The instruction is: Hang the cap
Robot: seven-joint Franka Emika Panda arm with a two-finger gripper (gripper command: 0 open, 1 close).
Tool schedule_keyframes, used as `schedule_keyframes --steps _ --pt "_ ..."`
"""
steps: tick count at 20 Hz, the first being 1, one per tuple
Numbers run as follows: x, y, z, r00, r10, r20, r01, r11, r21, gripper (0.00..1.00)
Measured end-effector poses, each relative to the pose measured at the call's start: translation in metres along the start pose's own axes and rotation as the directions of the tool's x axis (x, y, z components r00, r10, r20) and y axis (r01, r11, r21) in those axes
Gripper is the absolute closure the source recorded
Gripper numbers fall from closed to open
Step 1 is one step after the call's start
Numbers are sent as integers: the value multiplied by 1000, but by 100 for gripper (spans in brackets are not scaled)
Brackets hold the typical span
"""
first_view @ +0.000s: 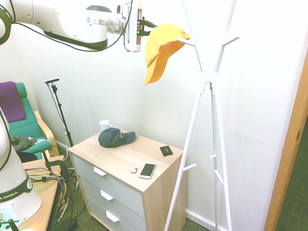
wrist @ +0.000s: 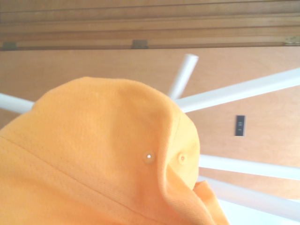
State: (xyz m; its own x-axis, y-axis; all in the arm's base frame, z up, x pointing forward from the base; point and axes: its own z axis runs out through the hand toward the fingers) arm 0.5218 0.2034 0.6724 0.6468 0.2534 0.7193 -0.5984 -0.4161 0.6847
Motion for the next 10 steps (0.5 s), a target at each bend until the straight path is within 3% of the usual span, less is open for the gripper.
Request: schedule_keyframes --steps 5,10 --pt "14 17 -1 1000 26 -5 -26 1000 -15 100" --pt "18 18 25 999 32 -6 -32 999 -23 100"
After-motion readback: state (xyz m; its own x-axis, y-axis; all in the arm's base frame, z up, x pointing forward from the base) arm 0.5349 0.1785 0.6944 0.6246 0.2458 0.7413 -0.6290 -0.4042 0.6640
